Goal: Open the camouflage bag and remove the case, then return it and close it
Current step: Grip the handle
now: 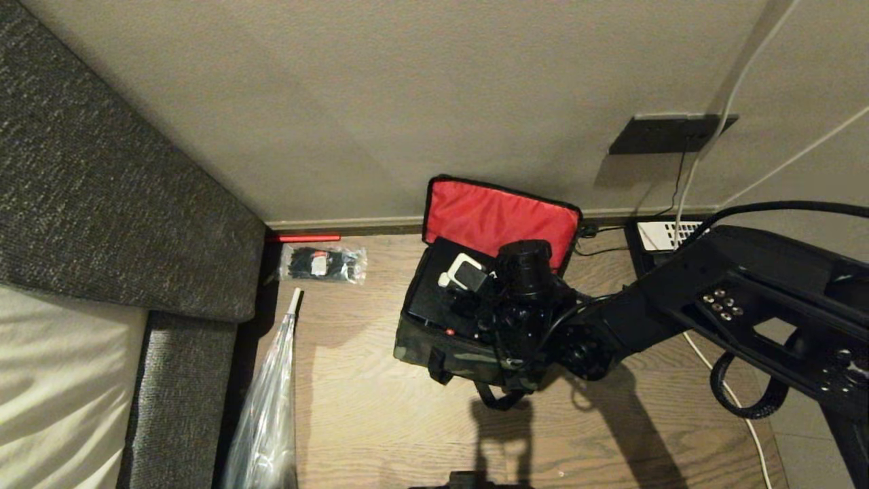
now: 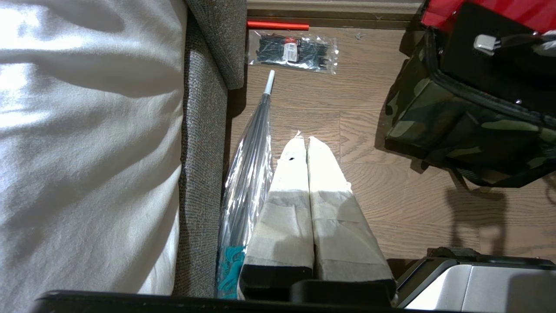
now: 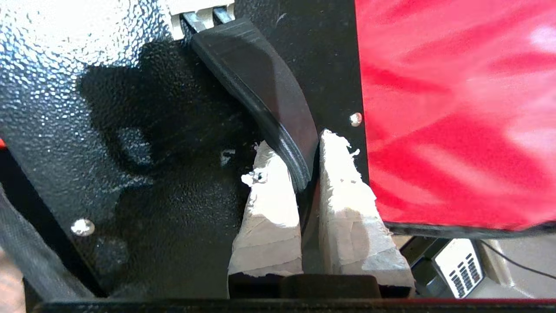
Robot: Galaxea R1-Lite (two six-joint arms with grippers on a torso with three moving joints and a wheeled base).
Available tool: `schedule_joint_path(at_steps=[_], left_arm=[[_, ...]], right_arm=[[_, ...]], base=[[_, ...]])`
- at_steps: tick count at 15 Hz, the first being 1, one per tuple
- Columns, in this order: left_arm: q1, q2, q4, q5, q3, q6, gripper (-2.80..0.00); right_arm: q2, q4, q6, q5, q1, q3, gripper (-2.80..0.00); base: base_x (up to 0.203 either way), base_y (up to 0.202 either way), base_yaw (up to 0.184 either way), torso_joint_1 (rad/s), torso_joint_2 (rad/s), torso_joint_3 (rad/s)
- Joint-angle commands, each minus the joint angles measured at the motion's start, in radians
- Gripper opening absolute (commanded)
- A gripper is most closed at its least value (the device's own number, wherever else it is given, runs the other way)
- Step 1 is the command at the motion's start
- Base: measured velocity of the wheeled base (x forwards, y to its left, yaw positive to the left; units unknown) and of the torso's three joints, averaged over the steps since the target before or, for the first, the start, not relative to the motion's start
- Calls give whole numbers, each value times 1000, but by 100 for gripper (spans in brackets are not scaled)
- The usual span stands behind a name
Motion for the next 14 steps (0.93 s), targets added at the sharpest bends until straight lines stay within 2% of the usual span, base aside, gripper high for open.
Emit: schedule_joint_path(at_steps=[1,14], left_arm=[[0,-2,0,0,3,0,-280],[0,-2,0,0,3,0,-280]], right_arm=[[50,-31,-5,-3,-8,2,-280],[166,-90,1,-11,-5,44,-280]], base=[[0,0,0,0,0,0],[0,0,0,0,0,0]])
